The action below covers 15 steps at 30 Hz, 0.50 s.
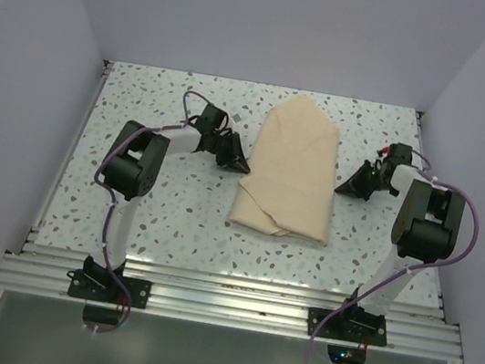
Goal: Prepare the surgical pack
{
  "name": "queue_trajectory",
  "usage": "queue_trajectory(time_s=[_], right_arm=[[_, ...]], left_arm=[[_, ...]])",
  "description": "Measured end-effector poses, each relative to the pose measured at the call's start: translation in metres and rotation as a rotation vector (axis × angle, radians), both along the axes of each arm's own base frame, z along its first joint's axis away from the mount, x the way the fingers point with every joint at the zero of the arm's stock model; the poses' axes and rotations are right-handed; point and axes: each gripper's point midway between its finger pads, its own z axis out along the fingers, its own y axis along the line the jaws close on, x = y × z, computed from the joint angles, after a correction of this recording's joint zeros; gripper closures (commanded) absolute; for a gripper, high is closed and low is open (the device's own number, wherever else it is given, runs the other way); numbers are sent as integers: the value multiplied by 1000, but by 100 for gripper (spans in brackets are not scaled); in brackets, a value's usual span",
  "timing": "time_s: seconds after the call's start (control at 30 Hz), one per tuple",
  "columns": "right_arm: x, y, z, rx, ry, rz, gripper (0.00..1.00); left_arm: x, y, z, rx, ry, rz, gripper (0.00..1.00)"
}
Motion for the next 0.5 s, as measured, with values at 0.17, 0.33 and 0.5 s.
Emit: queue_trajectory(time_s=[0.17, 0.33, 0.5], right_arm=[[19, -4, 15, -9, -35, 4, 90], [63, -12, 42, -23, -148, -11, 55], [111, -15, 37, -26, -204, -15, 32]], left_arm=[[2, 1, 10, 21, -55, -41, 58], [39, 7, 33, 61, -182, -10, 40], [115, 9, 80, 42, -399, 45, 13]])
